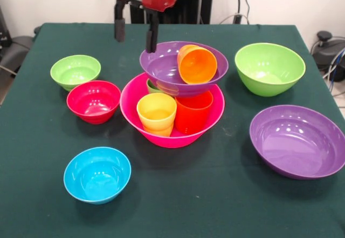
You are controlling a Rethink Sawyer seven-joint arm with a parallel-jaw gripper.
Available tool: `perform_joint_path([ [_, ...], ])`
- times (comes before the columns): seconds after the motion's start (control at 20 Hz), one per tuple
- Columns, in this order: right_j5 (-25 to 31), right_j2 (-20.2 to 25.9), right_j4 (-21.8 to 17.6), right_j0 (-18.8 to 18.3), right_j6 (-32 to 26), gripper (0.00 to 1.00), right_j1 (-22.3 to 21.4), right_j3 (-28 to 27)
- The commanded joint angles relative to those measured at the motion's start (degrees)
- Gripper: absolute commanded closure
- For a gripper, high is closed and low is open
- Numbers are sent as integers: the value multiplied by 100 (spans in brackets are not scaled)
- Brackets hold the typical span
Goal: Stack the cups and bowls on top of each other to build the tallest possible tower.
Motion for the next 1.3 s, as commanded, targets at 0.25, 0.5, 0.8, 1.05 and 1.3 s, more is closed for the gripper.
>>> perform_joint_path([
  [0.25,-345,-1078,-189,636,1320,0,586,455],
  [0.5,-848,-1333,-219,819,1236,0,777,496],
  [0.8,-851,-755,103,317,-209,0,973,743],
  [1.05,-256,-6,236,-235,-1596,0,745,1104],
  [1.3,327,276,180,-475,-1891,0,557,1172],
])
